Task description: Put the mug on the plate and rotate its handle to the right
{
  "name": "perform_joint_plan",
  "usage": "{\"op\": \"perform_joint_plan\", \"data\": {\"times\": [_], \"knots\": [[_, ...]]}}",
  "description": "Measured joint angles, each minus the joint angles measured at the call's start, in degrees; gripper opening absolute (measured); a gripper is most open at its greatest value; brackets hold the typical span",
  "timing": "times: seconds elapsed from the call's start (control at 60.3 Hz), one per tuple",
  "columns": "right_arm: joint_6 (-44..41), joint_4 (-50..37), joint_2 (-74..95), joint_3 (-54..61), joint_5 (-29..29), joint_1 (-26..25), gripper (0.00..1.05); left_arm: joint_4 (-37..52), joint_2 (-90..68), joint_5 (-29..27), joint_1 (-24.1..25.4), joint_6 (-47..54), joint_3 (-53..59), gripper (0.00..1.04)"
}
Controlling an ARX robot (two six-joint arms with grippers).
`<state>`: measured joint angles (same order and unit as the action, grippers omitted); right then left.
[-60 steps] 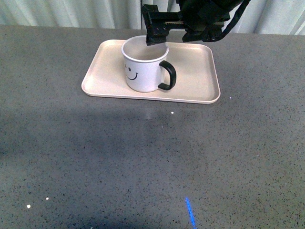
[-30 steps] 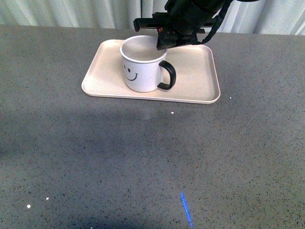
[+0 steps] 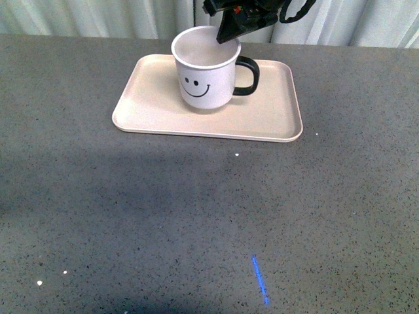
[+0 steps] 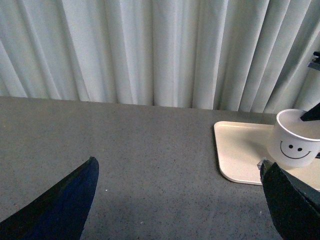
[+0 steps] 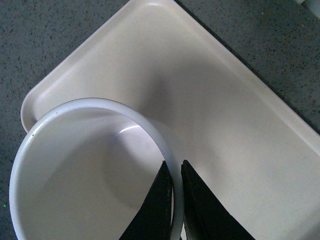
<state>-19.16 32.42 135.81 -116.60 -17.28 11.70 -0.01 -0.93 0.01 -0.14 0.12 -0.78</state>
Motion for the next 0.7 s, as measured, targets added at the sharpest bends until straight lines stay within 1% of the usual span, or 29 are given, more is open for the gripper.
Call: {"op": "perform_joint_plan", "data": {"times": [0.166,0.365,0.597,0.613,0.696], "knots": [[-8.79,3.58,2.82,-3.15,-4.39,-2.12,0.02,0.00,0.00,0.00,0.00,0.00,0.00,0.95],[-11.39,5.90,5.18,-6.01,-6.93,-2.69,0.02,0.00,0.00,0.00,0.00,0.00,0.00,0.95],[-13.81,6.73,6.91,-8.00,-7.39,-3.26,0.02,0.00,0.00,0.00,0.00,0.00,0.00,0.95],[-14.10,6.78,6.99,-8.09,-7.39,-3.28,0.03,0.00,0.00,0.00,0.00,0.00,0.00,0.95],[-15.43,7.15,7.30,-8.46,-6.95,-3.56,0.17,0.00,0.00,0.00,0.00,0.00,0.00,0.95]]}}
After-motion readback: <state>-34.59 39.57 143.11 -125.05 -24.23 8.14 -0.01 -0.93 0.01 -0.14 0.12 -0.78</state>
